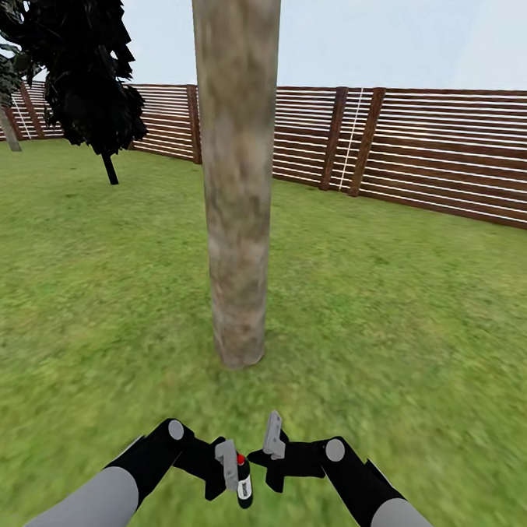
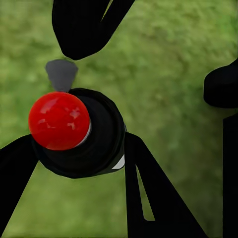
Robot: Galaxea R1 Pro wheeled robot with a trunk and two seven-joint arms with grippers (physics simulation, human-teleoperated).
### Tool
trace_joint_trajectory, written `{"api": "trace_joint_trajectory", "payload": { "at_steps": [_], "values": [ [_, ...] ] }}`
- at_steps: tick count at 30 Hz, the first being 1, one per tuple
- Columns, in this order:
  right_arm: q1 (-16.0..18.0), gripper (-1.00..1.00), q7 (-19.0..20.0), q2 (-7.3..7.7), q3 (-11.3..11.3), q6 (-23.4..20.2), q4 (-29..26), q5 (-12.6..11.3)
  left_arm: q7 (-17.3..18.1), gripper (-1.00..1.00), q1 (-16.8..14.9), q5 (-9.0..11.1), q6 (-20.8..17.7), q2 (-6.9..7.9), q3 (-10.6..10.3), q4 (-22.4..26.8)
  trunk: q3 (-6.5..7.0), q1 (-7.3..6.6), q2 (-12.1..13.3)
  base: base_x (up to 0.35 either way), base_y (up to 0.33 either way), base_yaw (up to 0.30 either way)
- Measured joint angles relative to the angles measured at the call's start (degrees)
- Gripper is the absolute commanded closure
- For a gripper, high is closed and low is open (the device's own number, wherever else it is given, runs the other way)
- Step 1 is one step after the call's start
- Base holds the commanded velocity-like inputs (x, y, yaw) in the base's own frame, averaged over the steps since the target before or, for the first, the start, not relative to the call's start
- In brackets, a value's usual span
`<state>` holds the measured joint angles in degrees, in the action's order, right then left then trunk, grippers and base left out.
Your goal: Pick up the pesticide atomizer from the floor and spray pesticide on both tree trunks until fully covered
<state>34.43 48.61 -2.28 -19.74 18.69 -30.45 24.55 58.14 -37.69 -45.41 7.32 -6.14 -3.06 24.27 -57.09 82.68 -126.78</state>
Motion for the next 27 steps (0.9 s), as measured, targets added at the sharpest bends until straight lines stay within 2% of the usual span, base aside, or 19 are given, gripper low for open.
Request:
{"api": "trace_joint_trajectory", "payload": {
  "at_steps": [3, 8, 18, 20, 21, 24, 25, 27],
  "values": [
    [0.0, 1.0, 0.0, 0.0, 0.0, 0.0, 0.0, 0.0, 0.0, 1.0, 0.0, 0.1, 0.1, 0.0, 0.0, 0.0, 0.0, 0.0, 0.0, 0.0, 0.0, 0.0],
    [0.0, 1.0, 0.0, 0.0, 0.0, 0.0, 0.0, 0.0, 0.1, 1.0, 0.0, 2.3, 0.2, 0.04, -0.1, 0.0, 0.0, 0.0, 0.0, 0.0, 0.0, 0.0],
    [0.0, 1.0, 0.0, 0.0, 0.0, 0.0, 0.0, 0.0, 0.1, 1.0, 0.2, 2.5, 0.5, 0.25, -0.2, -0.4, 0.0, 0.0, 0.0, 0.0, 0.0, 0.0],
    [0.0, 1.0, 0.0, 0.0, 0.0, 0.0, 0.0, 0.0, 0.1, 1.0, 0.2, 2.3, 0.6, 0.9, -0.3, -0.6, 0.0, 0.0, 0.0, 0.0, 0.0, 0.0],
    [0.0, 1.0, 0.0, 0.0, 0.0, 0.0, 0.0, 0.0, 0.1, 1.0, 0.3, 2.0, 0.6, 1.69, -0.3, -0.7, 0.0, 0.0, 0.0, 0.0, 0.0, 0.0],
    [0.0, 1.0, 0.0, 0.0, 0.0, 0.0, 0.0, 0.0, 0.1, 1.0, 0.6, 1.3, 0.7, 6.57, -0.4, -0.7, 0.0, 0.0, 0.0, 0.0, 0.0, 0.0],
    [0.0, -1.0, 0.0, 0.0, 0.0, 0.0, 0.0, 0.0, 0.1, 1.0, 0.7, 1.2, 0.7, 7.86, -0.5, -0.7, 0.0, 0.0, 0.0, 0.0, 0.0, 0.0],
    [0.0, -1.0, 0.0, 0.0, -0.1, 0.1, 0.1, 0.0, 0.1, 1.0, 0.7, 0.9, 0.7, 12.46, -0.6, -0.8, 0.0, 0.0, 0.0, 0.0, 0.0, 0.0]
  ]
}}
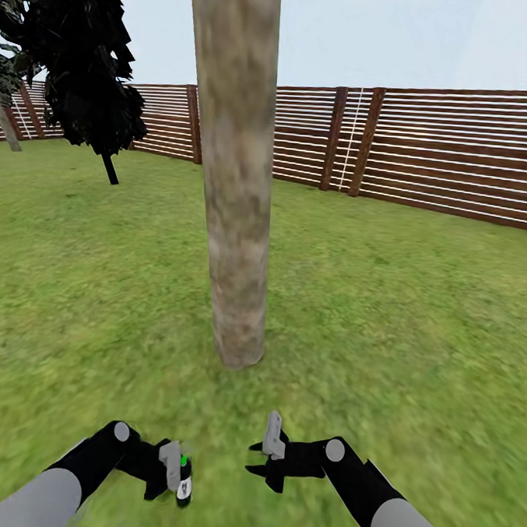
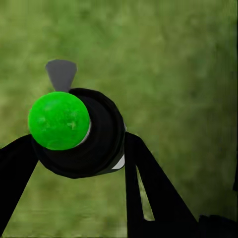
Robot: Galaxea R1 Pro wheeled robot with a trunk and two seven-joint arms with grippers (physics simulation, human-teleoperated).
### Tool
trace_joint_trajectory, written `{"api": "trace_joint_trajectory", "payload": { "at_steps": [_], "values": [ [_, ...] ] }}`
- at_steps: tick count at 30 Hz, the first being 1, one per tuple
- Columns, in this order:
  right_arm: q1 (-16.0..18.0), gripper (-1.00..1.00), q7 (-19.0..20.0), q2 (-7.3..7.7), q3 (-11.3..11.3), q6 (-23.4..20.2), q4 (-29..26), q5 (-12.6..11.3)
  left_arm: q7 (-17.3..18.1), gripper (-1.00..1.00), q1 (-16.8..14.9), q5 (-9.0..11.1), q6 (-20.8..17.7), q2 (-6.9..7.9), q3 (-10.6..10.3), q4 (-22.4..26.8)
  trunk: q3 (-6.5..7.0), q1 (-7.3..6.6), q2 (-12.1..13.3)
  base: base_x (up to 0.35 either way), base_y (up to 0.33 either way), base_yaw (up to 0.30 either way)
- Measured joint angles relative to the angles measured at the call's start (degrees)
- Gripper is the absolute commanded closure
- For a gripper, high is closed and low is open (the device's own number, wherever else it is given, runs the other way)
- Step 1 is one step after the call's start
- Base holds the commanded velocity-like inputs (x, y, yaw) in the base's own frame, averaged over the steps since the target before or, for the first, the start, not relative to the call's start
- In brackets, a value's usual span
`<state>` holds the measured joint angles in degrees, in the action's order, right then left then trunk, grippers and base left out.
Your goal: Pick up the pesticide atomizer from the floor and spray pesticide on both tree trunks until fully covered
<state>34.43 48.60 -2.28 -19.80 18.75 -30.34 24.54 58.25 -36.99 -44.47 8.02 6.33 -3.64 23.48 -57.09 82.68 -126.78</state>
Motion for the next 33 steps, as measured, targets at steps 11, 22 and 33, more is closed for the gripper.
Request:
{"api": "trace_joint_trajectory", "payload": {
  "at_steps": [11, 22, 33],
  "values": [
    [-0.2, -1.0, -10.0, 4.05, 0.4, 0.3, 5.6, -0.1, -19.1, 1.0, 1.5, 2.2, -0.4, 9.44, 2.7, -2.0, -0.01, 0.0, 0.0, 0.0, 0.0, 0.0],
    [-1.9, -1.0, -51.2, 5.87, 1.1, 1.1, 27.1, -25.4, -34.6, 1.0, 1.6, 12.5, -6.3, 8.49, 25.2, -12.7, -0.01, 0.0, 0.0, 0.0, 0.0, 0.0],
    [-5.9, -1.0, -64.3, 6.16, 0.8, 9.5, 27.2, -34.0, -37.2, 1.0, 1.5, 13.2, -17.2, 4.0, 26.3, -11.9, 0.0, 0.0, 0.0, 0.01, 0.0, 0.0]
  ]
}}
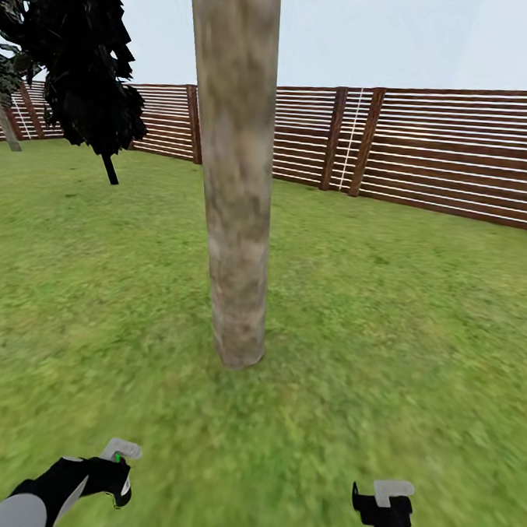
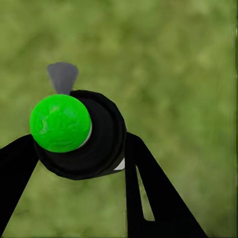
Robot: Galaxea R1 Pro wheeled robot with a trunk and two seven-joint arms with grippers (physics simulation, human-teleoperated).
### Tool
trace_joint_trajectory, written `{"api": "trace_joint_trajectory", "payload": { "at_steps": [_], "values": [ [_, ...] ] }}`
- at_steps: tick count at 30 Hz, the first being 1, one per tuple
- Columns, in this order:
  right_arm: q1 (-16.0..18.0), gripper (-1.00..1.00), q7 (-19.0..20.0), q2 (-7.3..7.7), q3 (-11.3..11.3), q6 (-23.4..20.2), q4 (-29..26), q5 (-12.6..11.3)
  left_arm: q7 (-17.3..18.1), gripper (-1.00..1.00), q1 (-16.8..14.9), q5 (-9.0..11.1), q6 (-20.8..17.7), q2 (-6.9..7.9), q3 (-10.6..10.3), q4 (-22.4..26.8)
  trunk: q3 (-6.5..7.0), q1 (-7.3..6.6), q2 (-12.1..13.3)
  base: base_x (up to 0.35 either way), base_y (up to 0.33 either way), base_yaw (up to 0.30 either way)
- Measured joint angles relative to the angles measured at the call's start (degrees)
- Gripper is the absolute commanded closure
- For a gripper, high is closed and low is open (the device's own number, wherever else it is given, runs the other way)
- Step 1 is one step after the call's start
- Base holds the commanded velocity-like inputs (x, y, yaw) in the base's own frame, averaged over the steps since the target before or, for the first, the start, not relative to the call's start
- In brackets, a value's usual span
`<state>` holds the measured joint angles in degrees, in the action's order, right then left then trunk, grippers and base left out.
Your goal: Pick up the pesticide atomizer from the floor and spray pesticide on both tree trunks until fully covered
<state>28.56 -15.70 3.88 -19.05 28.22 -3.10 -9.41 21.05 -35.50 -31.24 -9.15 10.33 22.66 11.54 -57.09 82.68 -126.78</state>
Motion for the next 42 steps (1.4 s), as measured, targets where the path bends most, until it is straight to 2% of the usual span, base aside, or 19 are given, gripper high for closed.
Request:
{"api": "trace_joint_trajectory", "payload": {
  "at_steps": [3, 5, 10, 19, 22, 24, 26, 29, 35, 37, 42],
  "values": [
    [-0.2, -1.0, -0.1, -0.18, 0.0, 0.0, 0.0, -0.1, -0.2, 1.0, 0.0, 0.1, -0.1, -2.57, 0.0, 3.0, 0.0, -0.03, 0.0, 0.257, -0.032, 0.0],
    [-0.2, -1.0, -0.2, -0.34, 0.0, 0.0, 0.0, -0.1, -1.6, 1.0, 0.0, 0.0, -0.3, -3.72, 0.0, 4.9, 0.0, -0.03, 0.0, 0.28, -0.131, 0.0],
    [-0.2, -1.0, -0.2, -0.45, 0.1, 0.0, 0.0, -0.2, -3.1, 1.0, 0.0, 0.2, -0.8, -4.68, 0.0, 6.8, 0.0, -0.03, 0.0, 0.266, -0.164, -0.04],
    [-0.2, -1.0, -0.3, -0.43, 0.1, 0.0, 0.0, -0.2, -3.2, 1.0, 0.0, 0.3, -0.7, -5.32, -0.1, 6.7, 0.0, -0.04, 0.0, 0.294, -0.099, -0.278],
    [-0.2, -1.0, -0.2, -0.44, 0.1, 0.0, 0.0, -0.2, -3.4, 1.0, 0.0, 0.3, -0.7, -6.36, -0.1, 6.9, 0.0, -0.01, 0.0, 0.085, -0.002, -0.293],
    [-0.2, -1.0, -0.2, -0.44, 0.1, 0.0, 0.0, -0.2, -3.5, 1.0, -0.3, 0.4, -1.2, -8.26, -0.5, 7.1, 0.0, 0.0, 0.0, 0.01, 0.0, -0.293],
    [-0.2, -1.0, -0.2, -0.45, 0.1, 0.0, 0.0, -0.2, -3.5, 1.0, -0.6, 0.2, -3.6, -9.14, -0.6, 8.4, 0.02, 0.0, 0.0, 0.003, 0.0, -0.239],
    [-0.2, -1.0, -0.2, -0.46, 0.1, 0.0, 0.0, -0.2, -3.2, 1.0, -0.3, 0.2, -7.6, -9.5, -0.9, 13.4, 0.04, 0.03, 0.0, -0.249, 0.025, -0.04],
    [-0.2, -1.0, -0.1, -0.46, 0.1, 0.0, 0.0, -0.2, -2.9, 1.0, -1.0, 0.4, -8.4, -9.67, -0.9, 15.4, 0.04, 0.04, 0.0, -0.331, 0.074, -0.003],
    [-0.2, -1.0, -0.1, -0.46, 0.0, 0.0, 0.0, -0.1, -2.7, 1.0, -2.2, 0.5, -8.9, -9.72, -0.8, 15.4, 0.04, 0.03, 0.0, -0.336, 0.081, 0.0],
    [-0.2, -1.0, -0.1, -0.46, 0.0, 0.0, 0.0, -0.1, 0.5, 1.0, -7.5, 0.5, -14.1, -10.14, -0.8, 15.4, 0.05, 0.01, 0.0, -0.167, 0.041, 0.0]
  ]
}}
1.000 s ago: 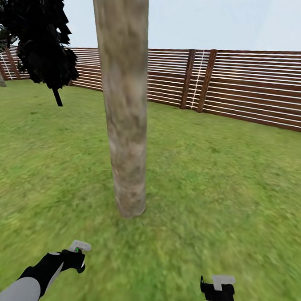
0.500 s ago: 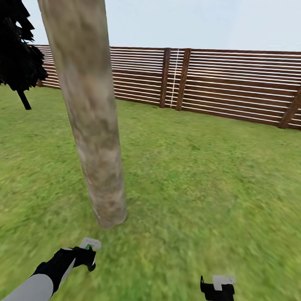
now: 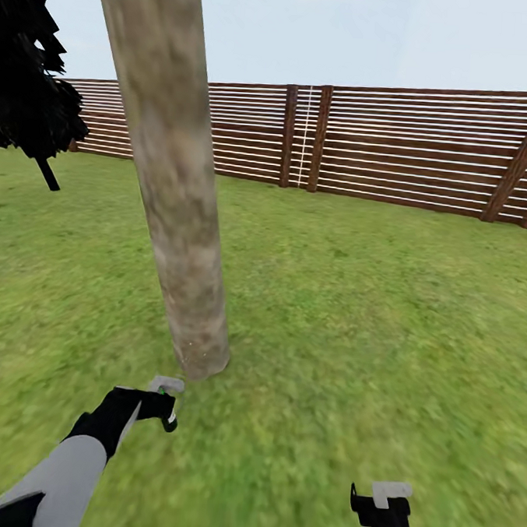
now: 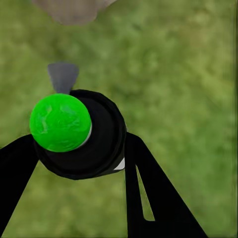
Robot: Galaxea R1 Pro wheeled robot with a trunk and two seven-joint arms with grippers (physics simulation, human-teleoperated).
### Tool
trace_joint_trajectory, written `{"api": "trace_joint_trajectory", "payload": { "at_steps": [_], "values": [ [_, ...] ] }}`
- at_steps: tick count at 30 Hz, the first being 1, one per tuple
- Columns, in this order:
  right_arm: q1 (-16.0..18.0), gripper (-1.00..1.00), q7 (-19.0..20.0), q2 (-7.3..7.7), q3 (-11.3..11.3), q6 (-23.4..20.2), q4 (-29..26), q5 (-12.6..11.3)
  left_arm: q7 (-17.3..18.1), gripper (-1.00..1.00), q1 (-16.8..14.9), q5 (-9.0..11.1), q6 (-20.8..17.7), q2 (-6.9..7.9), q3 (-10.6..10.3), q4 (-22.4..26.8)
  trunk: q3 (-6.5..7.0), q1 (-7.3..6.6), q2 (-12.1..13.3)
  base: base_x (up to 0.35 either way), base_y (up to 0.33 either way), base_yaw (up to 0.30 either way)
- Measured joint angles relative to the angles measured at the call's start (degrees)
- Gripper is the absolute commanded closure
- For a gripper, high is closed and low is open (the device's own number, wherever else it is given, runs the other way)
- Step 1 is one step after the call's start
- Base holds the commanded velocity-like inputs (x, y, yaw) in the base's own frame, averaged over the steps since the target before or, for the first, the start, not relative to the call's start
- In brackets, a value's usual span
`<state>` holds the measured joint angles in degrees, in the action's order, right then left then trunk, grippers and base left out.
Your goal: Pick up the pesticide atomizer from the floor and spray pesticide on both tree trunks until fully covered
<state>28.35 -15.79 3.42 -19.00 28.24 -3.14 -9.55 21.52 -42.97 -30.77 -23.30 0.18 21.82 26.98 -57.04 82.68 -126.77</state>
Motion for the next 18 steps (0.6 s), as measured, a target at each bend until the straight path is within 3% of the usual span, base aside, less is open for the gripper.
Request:
{"api": "trace_joint_trajectory", "payload": {
  "at_steps": [5, 7, 9, 10, 13, 15, 17, 18],
  "values": [
    [0.0, -1.0, 0.0, 0.04, 0.0, 0.0, 0.1, 0.0, 0.3, 1.0, -4.6, -0.1, -1.7, -1.18, -0.1, -0.1, 0.0, -0.01, 0.0, -0.004, 0.001, 0.0],
    [0.0, -1.0, 0.0, 0.07, 0.0, 0.0, 0.1, 0.0, 0.4, 1.0, -6.8, -0.6, -6.5, 0.88, -0.1, 0.8, 0.0, -0.01, 0.0, 0.0, 0.0, 0.0],
    [0.0, -1.0, 0.0, 0.08, 0.0, 0.0, 0.1, 0.0, 1.7, 1.0, -7.4, -0.3, -8.2, 2.5, -0.1, 2.3, 0.0, -0.01, 0.0, 0.0, 0.0, 0.0],
    [0.0, -1.0, 0.0, 0.09, 0.0, 0.0, 0.1, 0.0, 2.6, 1.0, -7.6, -0.1, -8.6, 2.37, -0.4, 2.7, 0.0, -0.01, 0.0, 0.0, 0.0, 0.0],
    [0.0, -1.0, 0.0, 0.09, 0.0, 0.0, 0.1, 0.1, 4.1, 1.0, -9.3, 0.4, -10.4, -1.21, -3.9, 3.4, 0.0, -0.01, 0.0, 0.0, 0.0, 0.0],
    [0.0, -1.0, 0.0, 0.09, 0.0, 0.0, 0.1, 0.1, 4.2, 1.0, -9.6, -0.2, -12.1, -1.63, -4.5, 5.5, 0.0, -0.01, 0.0, 0.0, 0.0, 0.0],
    [-0.1, -1.0, -0.1, 0.09, 0.0, 0.0, 0.1, 0.1, 4.4, 1.0, -9.7, -0.8, -13.9, 2.72, -4.2, 10.4, 0.0, -0.01, 0.0, 0.0, 0.0, 0.0],
    [0.0, -1.0, -0.1, 0.09, 0.0, 0.0, 0.1, 0.1, 4.9, 1.0, -9.5, -0.6, -15.3, 3.9, -4.3, 11.0, 0.0, -0.01, 0.0, 0.0, 0.0, 0.006]
  ]
}}
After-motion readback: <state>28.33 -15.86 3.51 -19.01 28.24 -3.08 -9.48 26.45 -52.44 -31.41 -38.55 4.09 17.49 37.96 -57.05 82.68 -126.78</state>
